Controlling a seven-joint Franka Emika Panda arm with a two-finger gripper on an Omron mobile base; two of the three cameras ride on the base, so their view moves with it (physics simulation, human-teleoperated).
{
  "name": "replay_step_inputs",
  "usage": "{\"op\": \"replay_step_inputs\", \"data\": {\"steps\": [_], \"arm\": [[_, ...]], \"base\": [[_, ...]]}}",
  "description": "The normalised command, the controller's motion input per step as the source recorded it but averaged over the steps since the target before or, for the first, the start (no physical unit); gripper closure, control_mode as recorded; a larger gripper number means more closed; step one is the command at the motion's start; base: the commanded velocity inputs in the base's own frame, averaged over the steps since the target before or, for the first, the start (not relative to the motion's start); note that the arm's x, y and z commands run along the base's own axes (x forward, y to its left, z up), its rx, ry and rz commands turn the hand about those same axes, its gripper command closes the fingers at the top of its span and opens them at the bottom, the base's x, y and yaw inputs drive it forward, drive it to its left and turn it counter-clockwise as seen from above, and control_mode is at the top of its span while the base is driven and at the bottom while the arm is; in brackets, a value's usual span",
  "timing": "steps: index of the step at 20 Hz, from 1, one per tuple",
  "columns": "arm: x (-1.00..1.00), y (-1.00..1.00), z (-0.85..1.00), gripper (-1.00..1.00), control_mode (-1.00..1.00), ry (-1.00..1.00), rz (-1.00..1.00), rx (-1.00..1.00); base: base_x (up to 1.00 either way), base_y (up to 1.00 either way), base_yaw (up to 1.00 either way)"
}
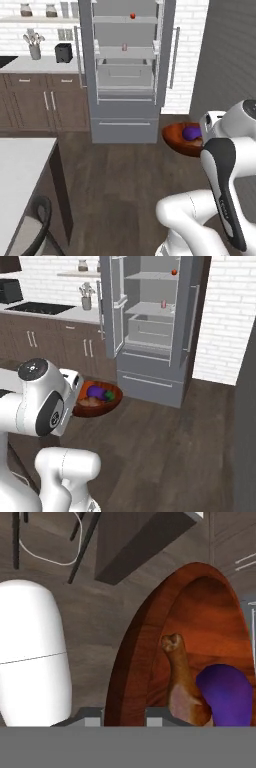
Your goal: Pick the chicken drumstick and eggplant from their plates and place them in the bowl. Then put the bowl in the fridge.
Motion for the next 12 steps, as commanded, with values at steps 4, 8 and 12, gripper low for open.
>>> {"op": "replay_step_inputs", "data": {"steps": [4, 8, 12], "arm": [[0.0, 0.0, 0.0, 1.0, 1.0, 0.0, 0.0, 0.0], [0.0, 0.0, 0.0, 1.0, 1.0, 0.0, 0.0, 0.0], [0.0, 0.0, 0.0, 1.0, 1.0, 0.0, 0.0, 0.0]], "base": [[1.0, 0.5, -0.01], [1.0, 0.09, -0.03], [1.0, 0.0, -0.11]]}}
